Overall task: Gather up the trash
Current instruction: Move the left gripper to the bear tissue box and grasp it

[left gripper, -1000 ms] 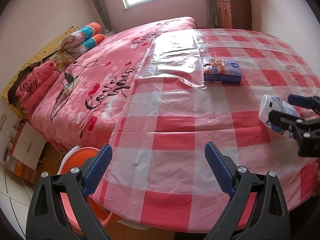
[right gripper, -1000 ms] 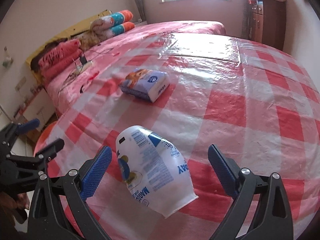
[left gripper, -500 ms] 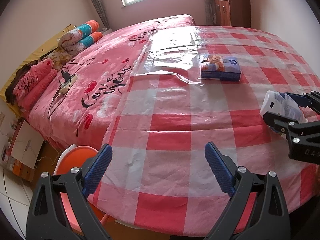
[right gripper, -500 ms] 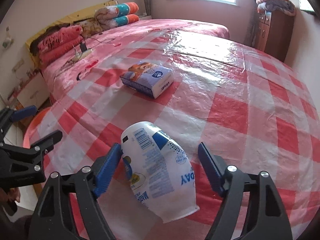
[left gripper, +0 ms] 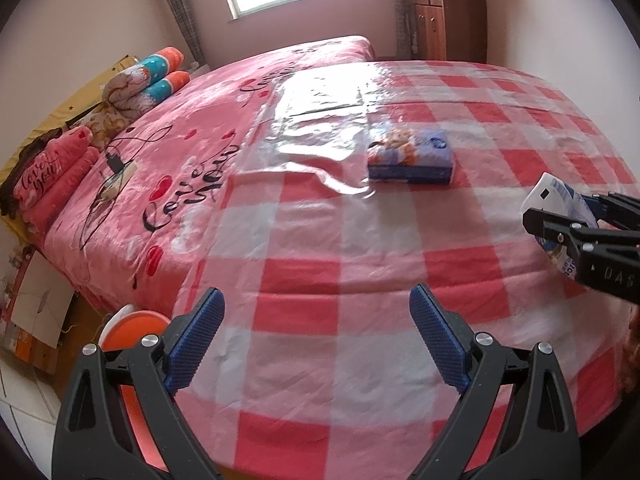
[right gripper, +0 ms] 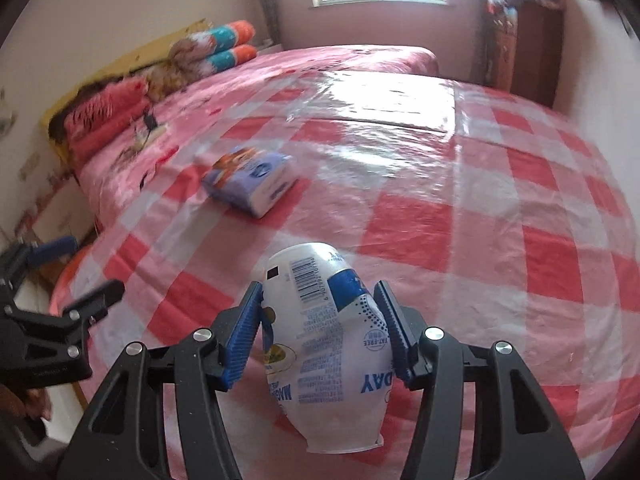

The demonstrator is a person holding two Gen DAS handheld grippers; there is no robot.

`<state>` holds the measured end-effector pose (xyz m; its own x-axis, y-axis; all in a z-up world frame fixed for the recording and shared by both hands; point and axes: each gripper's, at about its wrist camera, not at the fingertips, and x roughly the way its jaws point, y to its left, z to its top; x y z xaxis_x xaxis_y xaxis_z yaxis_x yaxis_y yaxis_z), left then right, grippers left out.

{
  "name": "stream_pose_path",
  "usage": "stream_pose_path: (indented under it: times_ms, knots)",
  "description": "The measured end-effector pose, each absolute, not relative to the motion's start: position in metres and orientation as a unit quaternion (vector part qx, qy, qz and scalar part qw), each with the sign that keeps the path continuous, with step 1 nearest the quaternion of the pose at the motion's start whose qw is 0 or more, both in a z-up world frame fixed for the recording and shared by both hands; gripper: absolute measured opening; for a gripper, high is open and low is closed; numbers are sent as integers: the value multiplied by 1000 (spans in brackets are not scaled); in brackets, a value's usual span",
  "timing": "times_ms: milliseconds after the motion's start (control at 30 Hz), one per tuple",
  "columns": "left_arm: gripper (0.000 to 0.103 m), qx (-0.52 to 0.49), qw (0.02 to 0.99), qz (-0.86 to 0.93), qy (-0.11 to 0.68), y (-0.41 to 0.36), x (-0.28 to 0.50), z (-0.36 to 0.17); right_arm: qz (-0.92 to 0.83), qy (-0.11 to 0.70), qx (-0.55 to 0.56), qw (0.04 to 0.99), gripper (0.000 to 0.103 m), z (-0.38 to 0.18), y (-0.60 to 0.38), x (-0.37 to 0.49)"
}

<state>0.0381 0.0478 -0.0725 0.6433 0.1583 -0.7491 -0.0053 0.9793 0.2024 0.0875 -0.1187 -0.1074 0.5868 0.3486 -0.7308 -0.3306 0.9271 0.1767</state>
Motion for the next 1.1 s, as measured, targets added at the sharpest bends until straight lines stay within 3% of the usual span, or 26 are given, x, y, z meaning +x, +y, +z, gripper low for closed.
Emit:
stream_pose_path:
  times_ms: [333,867,1100]
  knots:
    - [94,54,910,-46,409,21,84,-64,196,401,83,891,57,-104,-154,99]
    - [94,96,893,-88,431,-6,162,-86,211,409,97,882,58,-106,-155,103]
    - [94,83,887,-83,446,-4,177,-95,215,412,98,880,65,-106,-153,104]
